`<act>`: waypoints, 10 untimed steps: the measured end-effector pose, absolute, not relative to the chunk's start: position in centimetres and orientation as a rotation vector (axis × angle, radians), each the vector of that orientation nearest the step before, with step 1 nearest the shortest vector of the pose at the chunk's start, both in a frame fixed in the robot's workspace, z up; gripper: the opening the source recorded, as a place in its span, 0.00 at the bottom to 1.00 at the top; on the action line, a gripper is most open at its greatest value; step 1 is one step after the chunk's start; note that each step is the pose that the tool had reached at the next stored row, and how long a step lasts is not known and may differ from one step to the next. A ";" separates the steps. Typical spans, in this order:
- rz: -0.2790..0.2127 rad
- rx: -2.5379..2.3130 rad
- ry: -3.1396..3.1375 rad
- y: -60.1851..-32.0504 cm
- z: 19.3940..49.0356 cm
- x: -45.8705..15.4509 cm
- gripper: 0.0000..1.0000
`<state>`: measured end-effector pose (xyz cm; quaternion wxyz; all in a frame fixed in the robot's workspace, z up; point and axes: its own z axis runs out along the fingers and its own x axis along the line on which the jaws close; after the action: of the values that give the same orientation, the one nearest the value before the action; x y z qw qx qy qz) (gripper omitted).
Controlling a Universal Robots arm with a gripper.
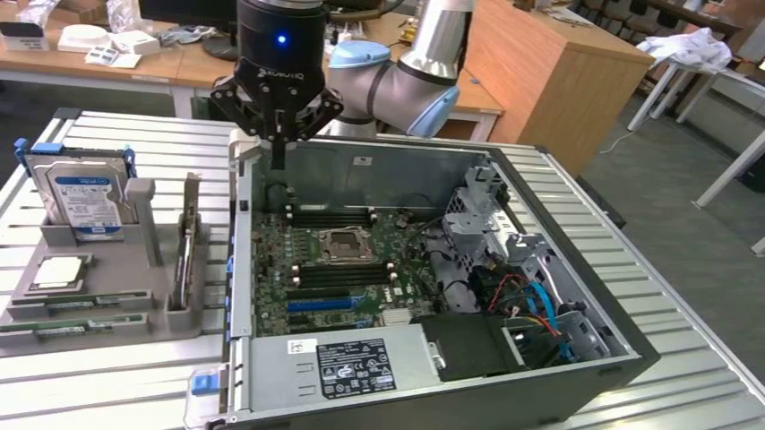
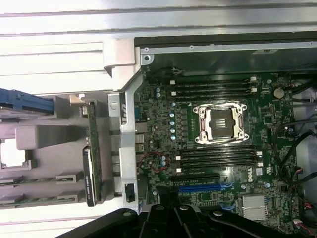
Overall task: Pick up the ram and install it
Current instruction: 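Reach for the ram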
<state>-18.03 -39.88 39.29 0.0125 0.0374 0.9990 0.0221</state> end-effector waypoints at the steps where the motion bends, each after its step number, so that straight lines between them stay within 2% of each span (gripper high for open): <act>1: 0.069 0.117 3.114 -39.9 39.3 -18.2 0.11; 10: 0.069 0.117 3.114 -39.9 39.3 -20.3 0.11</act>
<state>-20.27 -39.87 39.28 0.0125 0.0374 0.9990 0.0221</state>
